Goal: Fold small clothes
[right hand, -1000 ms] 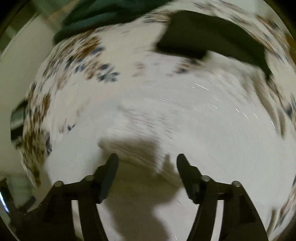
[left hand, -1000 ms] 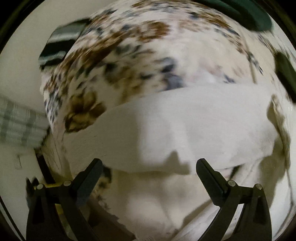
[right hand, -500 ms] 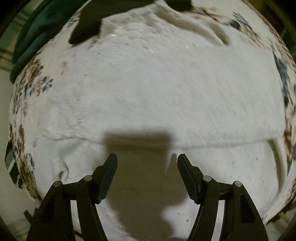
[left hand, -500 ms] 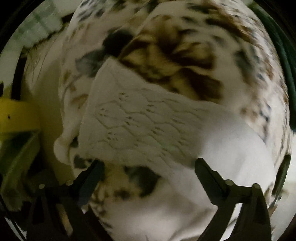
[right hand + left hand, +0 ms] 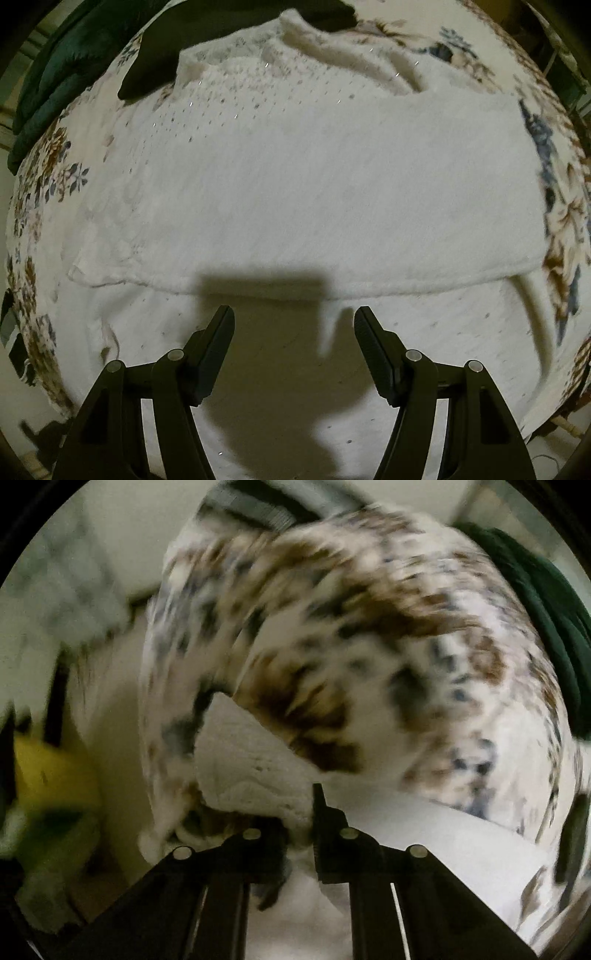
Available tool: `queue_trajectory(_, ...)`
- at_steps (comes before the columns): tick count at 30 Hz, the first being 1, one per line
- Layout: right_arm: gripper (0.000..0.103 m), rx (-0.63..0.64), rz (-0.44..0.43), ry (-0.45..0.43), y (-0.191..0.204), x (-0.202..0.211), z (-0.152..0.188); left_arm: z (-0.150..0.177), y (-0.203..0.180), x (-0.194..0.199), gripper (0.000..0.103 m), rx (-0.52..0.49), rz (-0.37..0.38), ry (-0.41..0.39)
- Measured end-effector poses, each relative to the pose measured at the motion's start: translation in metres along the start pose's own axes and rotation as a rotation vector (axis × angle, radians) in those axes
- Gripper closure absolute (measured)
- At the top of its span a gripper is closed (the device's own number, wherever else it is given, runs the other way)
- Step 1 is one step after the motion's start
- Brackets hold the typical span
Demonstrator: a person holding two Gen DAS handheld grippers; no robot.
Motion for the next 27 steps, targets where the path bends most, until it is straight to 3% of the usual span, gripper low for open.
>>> queue_trajectory(3,0.034,-0.001,0.01,-0.024,-0.009,0.008,-0.007,-0.017,-0.035,0.034,0.095,-0.166,-0.028,-0.101)
queue_trajectory(6,0.034,-0.015,0.001,-0.035,-0.027,0.017,-0.016,-0.031,-0.075,0.058,0.095,-0.321,0.004,-0.182)
queue_trajectory(9,0.029,-0.047,-0.024,-0.032,-0.047,0.022,-0.027,-0.024,-0.155,0.084,0.095,-0.489,0.059,-0.248)
queue_trajectory(12,0.029,-0.081,-0.051,-0.042,-0.073,0.025,-0.043,0.008,-0.246,0.104,0.095,-0.644,0.162,-0.271)
queue_trajectory(14,0.029,-0.094,-0.054,-0.049,-0.093,0.026,-0.054,0.046,-0.318,0.116,0.095,-0.774,0.244,-0.272)
queue_trajectory(16,0.029,-0.11,-0.057,-0.051,-0.111,0.026,-0.064,0.079,-0.366,0.126,0.095,-0.866,0.3,-0.272)
queue_trajectory(19,0.029,-0.15,-0.064,-0.06,-0.144,0.032,-0.079,0.157,-0.447,0.146,0.095,-1.05,0.404,-0.273)
queue_trajectory(22,0.029,-0.182,-0.053,-0.073,-0.176,0.039,-0.087,0.227,-0.497,0.156,0.095,-1.18,0.477,-0.23)
queue_trajectory(27,0.029,-0.202,-0.024,-0.055,-0.222,0.042,-0.098,0.3,-0.536,0.164,0.09,-1.298,0.515,-0.176)
Point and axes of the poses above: each gripper's, at about its wrist camera, not at the fingertips, and x roughly against the way its jaws point, y to its left, z to its underside, the point moved 5 cm from there along -x, roughly the way its jaws point, and after that the axes turned 12 degrees about -x, right-handed, at the moved point
